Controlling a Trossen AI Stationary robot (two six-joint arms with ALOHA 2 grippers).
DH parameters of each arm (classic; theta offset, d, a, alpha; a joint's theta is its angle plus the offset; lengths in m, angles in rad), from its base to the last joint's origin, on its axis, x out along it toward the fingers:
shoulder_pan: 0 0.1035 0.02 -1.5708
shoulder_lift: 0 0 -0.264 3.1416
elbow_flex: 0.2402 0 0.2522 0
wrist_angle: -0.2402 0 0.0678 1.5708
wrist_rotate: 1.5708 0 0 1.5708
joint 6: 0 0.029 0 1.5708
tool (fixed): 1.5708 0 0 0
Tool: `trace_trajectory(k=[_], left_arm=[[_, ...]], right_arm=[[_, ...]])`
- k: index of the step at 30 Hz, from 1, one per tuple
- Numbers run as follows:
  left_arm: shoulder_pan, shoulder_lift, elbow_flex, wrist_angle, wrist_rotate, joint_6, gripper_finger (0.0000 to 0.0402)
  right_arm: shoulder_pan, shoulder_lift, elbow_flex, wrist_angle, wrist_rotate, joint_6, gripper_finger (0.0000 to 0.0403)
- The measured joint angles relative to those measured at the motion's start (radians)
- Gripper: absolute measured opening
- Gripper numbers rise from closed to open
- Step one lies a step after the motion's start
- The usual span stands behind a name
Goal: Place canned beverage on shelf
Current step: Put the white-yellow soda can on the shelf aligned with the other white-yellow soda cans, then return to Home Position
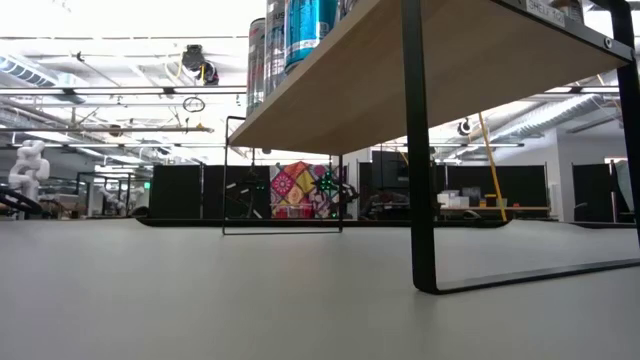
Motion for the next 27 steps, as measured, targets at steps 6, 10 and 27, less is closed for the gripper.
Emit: trace_trajectory(k=[6,10,27], left_arm=[[0.000,0.000,0.000,-0.003,0.000,0.000,0.0368],[0.000,0.000,0.000,-0.009,0.000,0.000,0.0368],[0.012,0.000,0.000,-0.025,-0.002,0.000,0.0368]], right_arm=[[0.000,0.011,0.000,0.021,0.000,-0.020,0.0100],[0.000,0.012,0.000,0.041,-0.017,-0.028,0.0100],[0.001,0.010,0.000,0.030,-0.052,-0.045,0.0100]])
